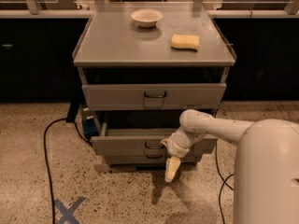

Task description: Close middle drawer

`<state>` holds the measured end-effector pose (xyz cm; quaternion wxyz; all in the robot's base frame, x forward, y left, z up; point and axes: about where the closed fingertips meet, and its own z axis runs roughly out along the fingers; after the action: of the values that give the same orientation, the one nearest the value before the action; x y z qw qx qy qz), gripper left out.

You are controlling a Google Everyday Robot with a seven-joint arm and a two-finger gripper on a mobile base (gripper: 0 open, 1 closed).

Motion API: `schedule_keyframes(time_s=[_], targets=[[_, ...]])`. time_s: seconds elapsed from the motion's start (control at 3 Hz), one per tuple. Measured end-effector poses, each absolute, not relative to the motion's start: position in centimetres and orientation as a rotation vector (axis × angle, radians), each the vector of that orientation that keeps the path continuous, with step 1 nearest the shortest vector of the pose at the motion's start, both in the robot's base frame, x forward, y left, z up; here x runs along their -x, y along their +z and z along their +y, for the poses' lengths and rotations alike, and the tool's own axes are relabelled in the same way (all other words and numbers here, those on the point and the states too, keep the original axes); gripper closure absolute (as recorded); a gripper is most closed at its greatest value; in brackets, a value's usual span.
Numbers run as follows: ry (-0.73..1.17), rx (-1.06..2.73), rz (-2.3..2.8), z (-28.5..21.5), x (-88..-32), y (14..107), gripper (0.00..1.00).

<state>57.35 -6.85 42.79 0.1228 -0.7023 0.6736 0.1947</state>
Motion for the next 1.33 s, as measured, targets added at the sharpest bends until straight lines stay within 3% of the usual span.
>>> schedule_keyframes(time_s=[1.33], targets=[[0.614,1.956,2.013,-8.4,-58.4,41.1,0.00]])
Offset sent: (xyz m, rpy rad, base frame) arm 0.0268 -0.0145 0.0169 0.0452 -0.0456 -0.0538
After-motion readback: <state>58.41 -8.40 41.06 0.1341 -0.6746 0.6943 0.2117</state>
